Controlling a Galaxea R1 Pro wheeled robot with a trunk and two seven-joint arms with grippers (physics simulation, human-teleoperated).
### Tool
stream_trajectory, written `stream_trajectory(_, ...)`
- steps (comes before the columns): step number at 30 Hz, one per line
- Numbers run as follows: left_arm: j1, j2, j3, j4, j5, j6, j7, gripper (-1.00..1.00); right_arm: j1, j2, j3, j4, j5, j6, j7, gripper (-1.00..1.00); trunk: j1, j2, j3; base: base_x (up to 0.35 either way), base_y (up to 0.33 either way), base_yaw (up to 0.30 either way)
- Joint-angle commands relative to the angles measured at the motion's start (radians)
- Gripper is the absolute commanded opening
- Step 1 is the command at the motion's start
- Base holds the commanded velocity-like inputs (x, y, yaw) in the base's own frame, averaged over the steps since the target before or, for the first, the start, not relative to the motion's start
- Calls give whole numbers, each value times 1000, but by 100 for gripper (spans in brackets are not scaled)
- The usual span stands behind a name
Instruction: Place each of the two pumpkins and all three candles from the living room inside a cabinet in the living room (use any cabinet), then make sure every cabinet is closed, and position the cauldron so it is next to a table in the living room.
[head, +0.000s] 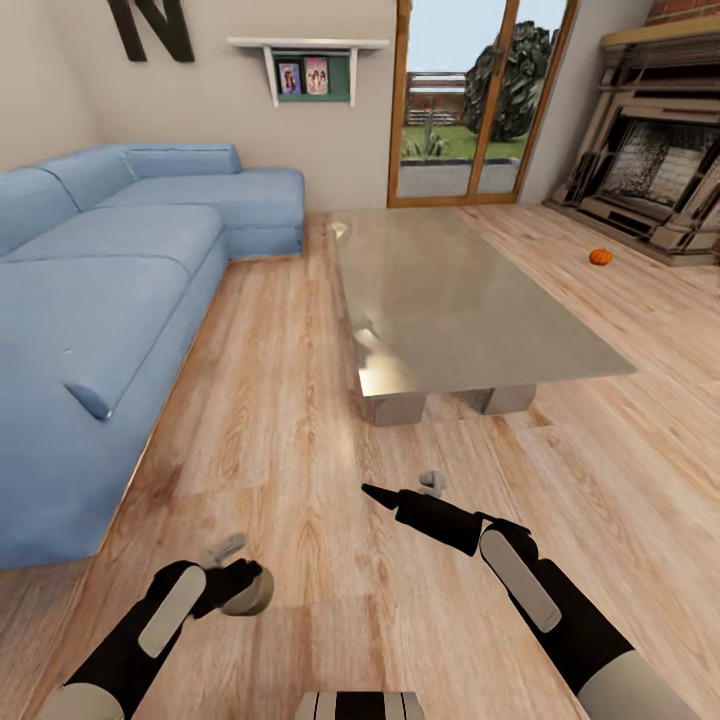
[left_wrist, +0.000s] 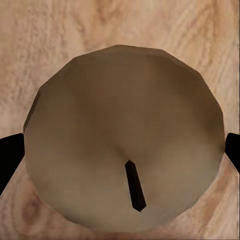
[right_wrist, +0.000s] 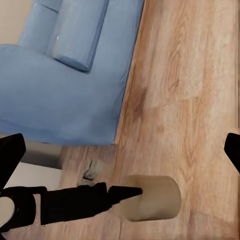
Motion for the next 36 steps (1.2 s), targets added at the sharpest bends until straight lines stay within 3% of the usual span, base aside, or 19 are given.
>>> stream_trajectory(1,0,1,0,-7,9,16,11,-100,-1,0,1,6,-7,3,-1,100,-1,0,3,0,0,0)
stream_trajectory(4,0,4,12,-25,8,67,11,-100,-1,0,1,13,-7,3,-2,100,-2,1,15,0,0,0)
stream_trajectory(5,1,8,52,-44,9,101,11,-100,-1,0,1,15,-6,3,-1,100,-2,1,19,0,0,0)
stream_trajectory(8,1,14,69,-51,11,138,11,-100,-1,0,1,17,-6,3,-3,100,-4,2,30,0,0,0)
stream_trajectory(16,1,16,73,-53,10,152,11,-100,-1,1,0,32,-7,3,-4,100,-7,3,63,0,0,-51)
stream_trajectory(36,1,11,70,-52,7,151,12,-100,-1,1,0,47,-9,1,0,100,-16,8,163,-2,0,-218)
